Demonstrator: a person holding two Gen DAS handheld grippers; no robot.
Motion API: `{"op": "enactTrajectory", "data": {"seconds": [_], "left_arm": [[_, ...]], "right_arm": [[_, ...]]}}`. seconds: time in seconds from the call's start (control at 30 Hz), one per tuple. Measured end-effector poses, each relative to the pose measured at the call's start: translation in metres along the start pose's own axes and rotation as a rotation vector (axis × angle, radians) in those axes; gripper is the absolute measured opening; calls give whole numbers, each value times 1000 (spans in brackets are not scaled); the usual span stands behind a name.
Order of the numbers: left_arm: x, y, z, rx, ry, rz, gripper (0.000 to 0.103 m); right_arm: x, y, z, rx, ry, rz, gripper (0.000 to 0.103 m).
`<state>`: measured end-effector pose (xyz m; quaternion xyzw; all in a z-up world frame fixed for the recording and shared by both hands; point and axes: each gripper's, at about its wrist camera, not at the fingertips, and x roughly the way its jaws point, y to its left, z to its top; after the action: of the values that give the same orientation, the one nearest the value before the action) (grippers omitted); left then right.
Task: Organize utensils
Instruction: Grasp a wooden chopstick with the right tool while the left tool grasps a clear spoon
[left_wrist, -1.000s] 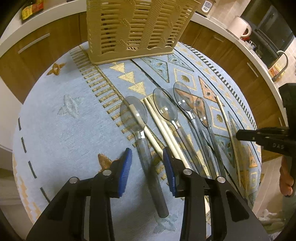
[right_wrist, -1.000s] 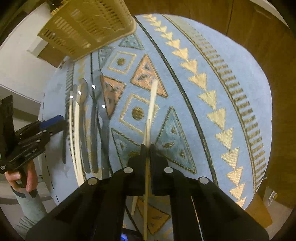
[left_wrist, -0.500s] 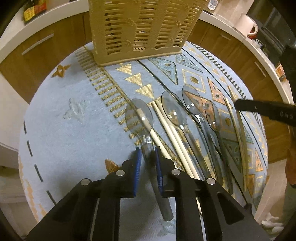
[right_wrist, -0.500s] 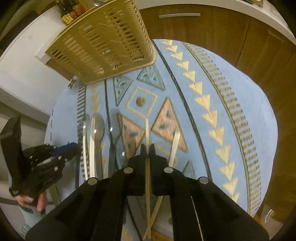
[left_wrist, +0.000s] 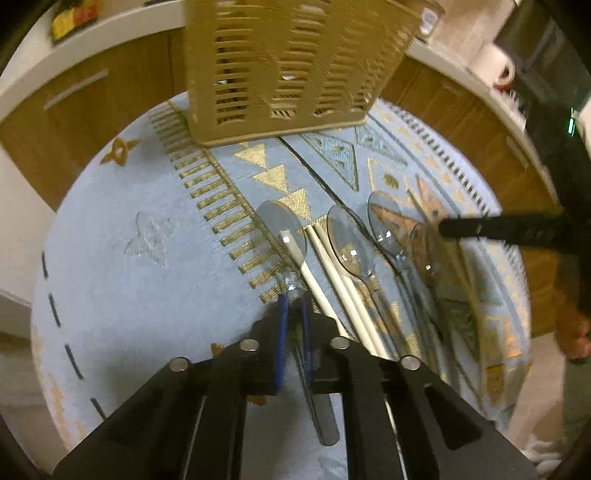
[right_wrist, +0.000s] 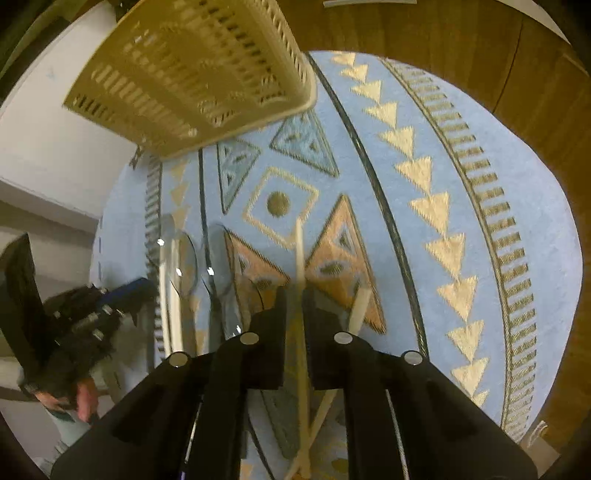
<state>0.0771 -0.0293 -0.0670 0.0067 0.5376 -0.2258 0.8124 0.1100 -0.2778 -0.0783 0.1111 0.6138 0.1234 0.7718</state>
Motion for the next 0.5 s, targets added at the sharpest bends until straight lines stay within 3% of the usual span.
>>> {"op": "enactTrajectory", "data": {"seconds": [0.2, 0.3, 0.37, 0.5], "left_arm": [[-5, 16, -6, -38, 17, -9, 0], [-4, 20, -8, -38, 29, -42, 0], [-6, 22, -6, -70, 25, -104, 7], [0, 13, -2, -37, 50, -75, 12]], "right_arm": [[4, 5, -10, -51, 20, -37, 13], [2, 6, -12, -62, 19, -41, 27], [-1, 9, -14, -73, 6, -58, 47], [-5, 14, -16, -115, -23, -119, 47]]}}
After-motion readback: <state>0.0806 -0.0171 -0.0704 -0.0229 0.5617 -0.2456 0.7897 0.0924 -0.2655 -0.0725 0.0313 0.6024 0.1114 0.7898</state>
